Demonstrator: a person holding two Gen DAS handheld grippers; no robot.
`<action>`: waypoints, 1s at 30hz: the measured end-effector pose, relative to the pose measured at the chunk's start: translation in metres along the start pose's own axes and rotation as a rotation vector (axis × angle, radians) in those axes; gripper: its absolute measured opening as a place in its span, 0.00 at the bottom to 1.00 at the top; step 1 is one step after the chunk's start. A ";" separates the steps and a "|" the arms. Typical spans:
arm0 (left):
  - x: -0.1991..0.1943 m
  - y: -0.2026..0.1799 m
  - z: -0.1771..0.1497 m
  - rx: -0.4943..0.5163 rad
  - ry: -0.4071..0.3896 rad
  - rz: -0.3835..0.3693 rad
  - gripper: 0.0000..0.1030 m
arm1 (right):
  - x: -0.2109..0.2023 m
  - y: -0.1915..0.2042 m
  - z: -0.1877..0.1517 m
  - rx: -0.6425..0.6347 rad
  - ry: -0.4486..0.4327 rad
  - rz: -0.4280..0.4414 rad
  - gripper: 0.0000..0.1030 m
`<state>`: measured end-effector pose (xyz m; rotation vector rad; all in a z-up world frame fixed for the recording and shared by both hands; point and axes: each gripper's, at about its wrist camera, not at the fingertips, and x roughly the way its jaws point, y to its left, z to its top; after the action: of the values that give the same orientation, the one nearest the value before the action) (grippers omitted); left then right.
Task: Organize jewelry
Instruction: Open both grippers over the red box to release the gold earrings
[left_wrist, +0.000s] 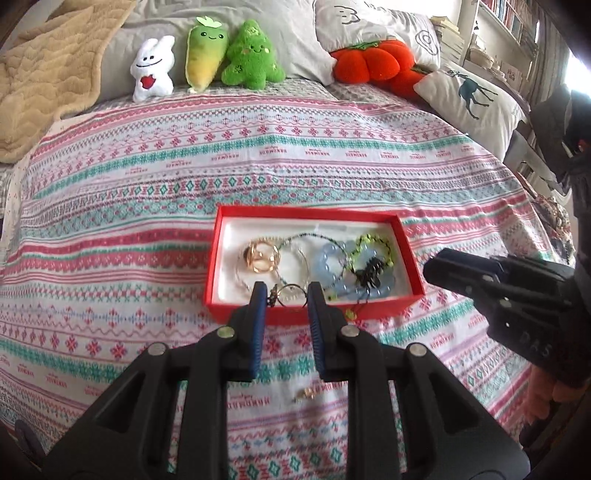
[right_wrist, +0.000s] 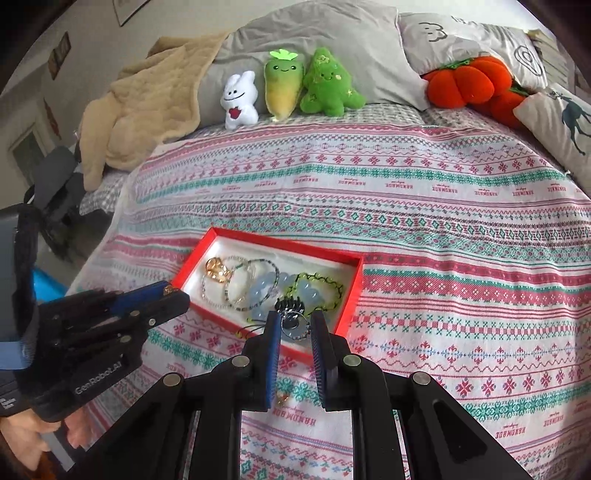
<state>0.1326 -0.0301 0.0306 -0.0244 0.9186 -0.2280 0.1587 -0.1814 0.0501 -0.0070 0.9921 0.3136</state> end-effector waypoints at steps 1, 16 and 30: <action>0.003 -0.001 0.002 0.003 -0.002 0.006 0.23 | 0.000 -0.001 0.000 0.004 -0.001 -0.003 0.16; 0.043 -0.004 0.009 -0.018 0.008 0.093 0.24 | 0.018 -0.018 0.000 0.059 0.018 -0.020 0.16; 0.020 0.008 0.008 -0.018 0.004 0.155 0.52 | 0.023 -0.012 0.008 0.021 0.009 -0.045 0.16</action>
<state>0.1525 -0.0269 0.0189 0.0308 0.9216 -0.0757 0.1802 -0.1860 0.0341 -0.0121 1.0032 0.2621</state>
